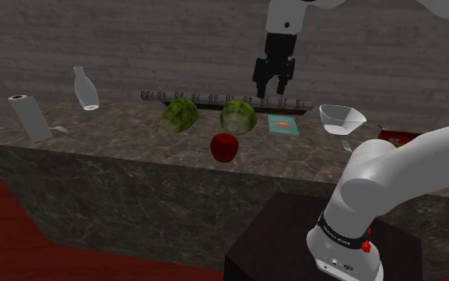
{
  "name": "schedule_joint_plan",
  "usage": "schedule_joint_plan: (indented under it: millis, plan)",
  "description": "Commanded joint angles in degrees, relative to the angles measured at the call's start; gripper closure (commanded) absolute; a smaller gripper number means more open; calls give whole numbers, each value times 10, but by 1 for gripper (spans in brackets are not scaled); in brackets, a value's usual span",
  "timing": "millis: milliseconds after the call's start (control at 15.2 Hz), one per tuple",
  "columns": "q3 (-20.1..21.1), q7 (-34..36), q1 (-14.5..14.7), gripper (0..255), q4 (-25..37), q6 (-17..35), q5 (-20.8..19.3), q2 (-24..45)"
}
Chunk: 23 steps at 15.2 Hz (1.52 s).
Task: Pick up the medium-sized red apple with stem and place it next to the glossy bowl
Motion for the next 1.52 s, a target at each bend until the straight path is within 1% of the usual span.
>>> schedule_joint_plan:
  millis: [0,330,660,924,1122,1188,1452]
  plan:
    - [0,0,0,0,0,0,0,0]
    - [53,82,-19,0,-97,153,-9,-6]
    - [112,176,-47,0,-164,311,-31,29]
    - [166,266,-86,0,-192,434,-68,86]
    - [216,350,-135,0,-196,520,-116,141]
    - [236,382,-156,0,-194,546,-138,161]
    - [247,402,-175,0,-199,579,-159,188]
